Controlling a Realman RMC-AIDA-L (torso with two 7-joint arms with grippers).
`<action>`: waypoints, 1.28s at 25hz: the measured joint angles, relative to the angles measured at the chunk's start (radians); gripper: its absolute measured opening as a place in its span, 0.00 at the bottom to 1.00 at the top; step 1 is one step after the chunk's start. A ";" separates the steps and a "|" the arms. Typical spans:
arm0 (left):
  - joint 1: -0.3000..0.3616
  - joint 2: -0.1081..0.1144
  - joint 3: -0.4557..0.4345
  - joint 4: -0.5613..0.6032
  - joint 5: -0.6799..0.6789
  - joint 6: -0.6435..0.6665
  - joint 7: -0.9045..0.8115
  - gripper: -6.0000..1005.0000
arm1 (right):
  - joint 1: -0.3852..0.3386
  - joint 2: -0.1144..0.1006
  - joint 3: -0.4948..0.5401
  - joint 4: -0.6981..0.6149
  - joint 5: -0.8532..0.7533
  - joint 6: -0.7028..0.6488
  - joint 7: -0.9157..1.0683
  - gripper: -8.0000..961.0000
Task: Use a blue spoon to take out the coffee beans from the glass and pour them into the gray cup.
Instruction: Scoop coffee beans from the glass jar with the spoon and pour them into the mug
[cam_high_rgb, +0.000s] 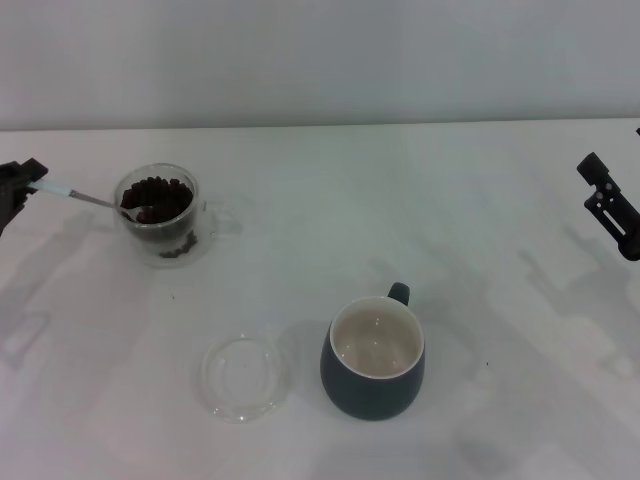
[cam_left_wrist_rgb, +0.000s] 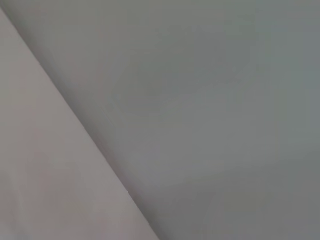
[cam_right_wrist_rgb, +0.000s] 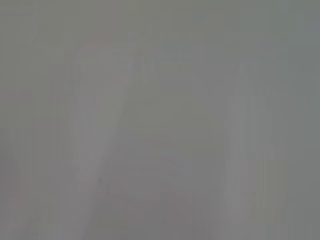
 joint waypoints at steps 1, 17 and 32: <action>0.002 0.000 -0.003 -0.003 -0.004 0.003 0.000 0.14 | 0.000 0.000 0.000 0.000 0.000 0.000 0.000 0.76; 0.034 0.000 -0.008 -0.020 -0.087 0.064 0.021 0.14 | 0.006 -0.003 0.012 0.000 -0.001 0.001 -0.003 0.76; -0.010 -0.026 0.000 -0.026 -0.076 0.145 0.022 0.14 | 0.012 -0.001 0.107 -0.002 0.001 0.009 -0.013 0.76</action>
